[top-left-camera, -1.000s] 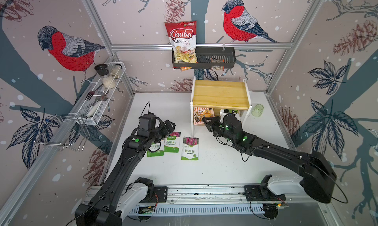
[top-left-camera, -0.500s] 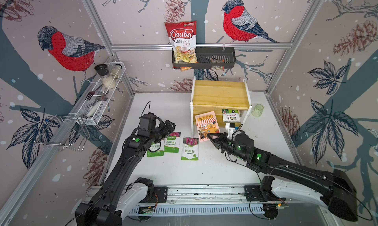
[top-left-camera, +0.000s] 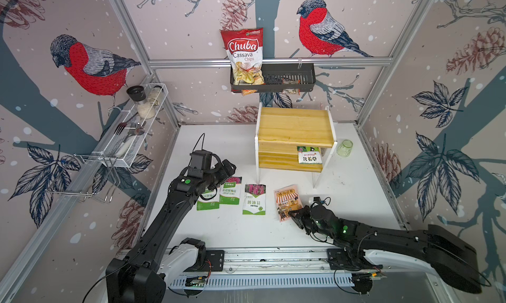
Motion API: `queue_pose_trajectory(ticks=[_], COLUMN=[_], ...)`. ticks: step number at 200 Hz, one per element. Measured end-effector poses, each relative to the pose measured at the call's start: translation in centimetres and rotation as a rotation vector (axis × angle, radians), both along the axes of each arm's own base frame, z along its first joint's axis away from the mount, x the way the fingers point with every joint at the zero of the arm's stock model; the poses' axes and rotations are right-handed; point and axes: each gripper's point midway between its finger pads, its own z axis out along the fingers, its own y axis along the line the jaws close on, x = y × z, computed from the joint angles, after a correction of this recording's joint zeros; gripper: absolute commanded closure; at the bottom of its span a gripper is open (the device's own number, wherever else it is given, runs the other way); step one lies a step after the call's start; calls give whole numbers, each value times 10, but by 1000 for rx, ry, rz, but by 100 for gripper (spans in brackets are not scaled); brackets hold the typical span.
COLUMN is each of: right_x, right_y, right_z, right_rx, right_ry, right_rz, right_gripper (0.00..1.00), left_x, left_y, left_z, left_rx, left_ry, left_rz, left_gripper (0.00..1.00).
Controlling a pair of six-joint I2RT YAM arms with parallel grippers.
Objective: Take the seed bag off the shelf
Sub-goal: Place the seed packet at the center of the board.
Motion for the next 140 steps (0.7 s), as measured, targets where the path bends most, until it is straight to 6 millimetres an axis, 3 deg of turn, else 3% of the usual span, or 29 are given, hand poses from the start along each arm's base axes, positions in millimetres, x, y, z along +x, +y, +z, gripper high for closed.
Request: queue_pose_trajectory(ticks=[5,14,41,65,89,118,140], right_x=[0,2,1,1,5,23,41], right_y=[2,7,25,39,36,-1,-37], right_z=[-2,-4,-6,14,55,100,110], right_rx=[-1,2,0,15,52,89,87], right_ry=[6,19,66,71,33,-49,-73], right_rz=[-1,-6,16,38,17,-121,-268], right_gripper=[100,84,1,0,0,0,0], left_x=[0,1,2,2,1,-2,-2], left_y=[0,0,0,0,1,2,2], left_z=[0,-1,1,4,8,3,1], left_rx=[0,1,0,-2,-1,0,0], left_ry=[1,3,-1,-10,-24,-17,-14], left_rz=[0,0,1,1,6,8,8], left_gripper=[11,11,11,11,11,11,11])
